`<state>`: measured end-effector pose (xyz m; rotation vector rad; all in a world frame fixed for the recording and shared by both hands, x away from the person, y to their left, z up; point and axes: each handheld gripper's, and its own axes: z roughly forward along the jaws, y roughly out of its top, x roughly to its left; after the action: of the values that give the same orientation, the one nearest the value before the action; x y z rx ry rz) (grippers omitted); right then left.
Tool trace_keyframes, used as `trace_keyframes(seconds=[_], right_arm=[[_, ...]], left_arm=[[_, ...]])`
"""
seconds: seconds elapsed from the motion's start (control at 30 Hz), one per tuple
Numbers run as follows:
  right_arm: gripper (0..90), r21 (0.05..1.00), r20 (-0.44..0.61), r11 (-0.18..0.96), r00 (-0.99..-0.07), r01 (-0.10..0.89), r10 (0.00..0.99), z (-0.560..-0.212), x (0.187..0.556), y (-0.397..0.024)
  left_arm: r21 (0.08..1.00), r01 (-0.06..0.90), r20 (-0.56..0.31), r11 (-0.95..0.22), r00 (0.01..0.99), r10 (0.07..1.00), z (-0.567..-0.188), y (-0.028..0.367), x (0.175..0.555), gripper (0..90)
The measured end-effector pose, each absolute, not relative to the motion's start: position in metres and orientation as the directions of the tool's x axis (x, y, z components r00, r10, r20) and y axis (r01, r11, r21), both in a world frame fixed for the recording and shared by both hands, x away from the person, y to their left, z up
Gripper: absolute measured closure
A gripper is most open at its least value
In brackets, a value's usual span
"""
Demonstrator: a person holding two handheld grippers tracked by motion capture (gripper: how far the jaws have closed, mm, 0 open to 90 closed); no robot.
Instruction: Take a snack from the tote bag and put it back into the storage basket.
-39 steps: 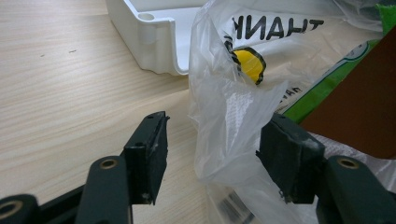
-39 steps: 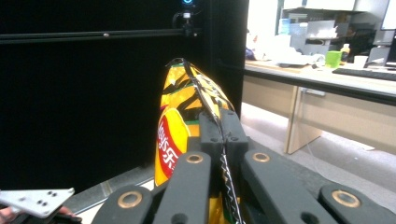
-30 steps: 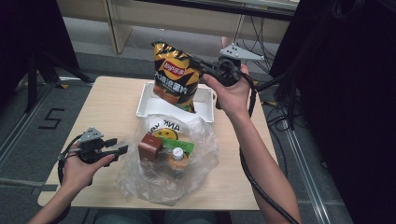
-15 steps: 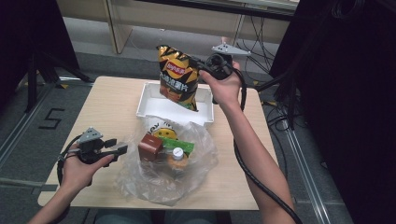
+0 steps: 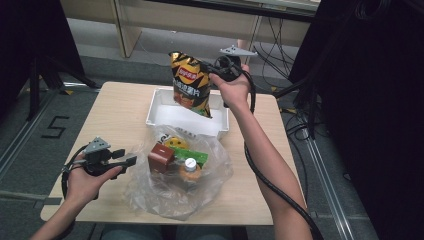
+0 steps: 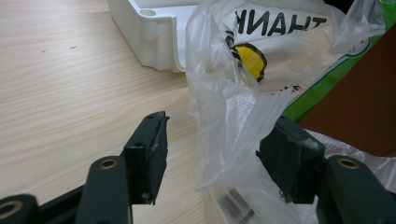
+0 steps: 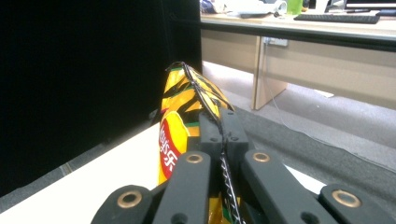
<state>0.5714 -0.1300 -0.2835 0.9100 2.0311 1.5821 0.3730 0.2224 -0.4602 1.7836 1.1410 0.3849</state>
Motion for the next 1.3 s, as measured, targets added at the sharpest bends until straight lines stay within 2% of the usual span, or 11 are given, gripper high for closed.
trace_keyframes(seconds=[1.07,1.3], right_arm=[[90.0,0.896,0.139,0.194,-0.667,0.400,0.732,-0.348,0.627,-0.115],[90.0,0.897,0.131,0.203,-0.676,0.392,0.725,-0.352,0.633,-0.110]], left_arm=[[0.835,0.537,-0.216,-0.118,0.518,0.828,-0.463,0.221,0.373,41.5],[0.833,0.542,-0.222,-0.110,0.511,0.831,-0.464,0.221,0.373,41.5]])
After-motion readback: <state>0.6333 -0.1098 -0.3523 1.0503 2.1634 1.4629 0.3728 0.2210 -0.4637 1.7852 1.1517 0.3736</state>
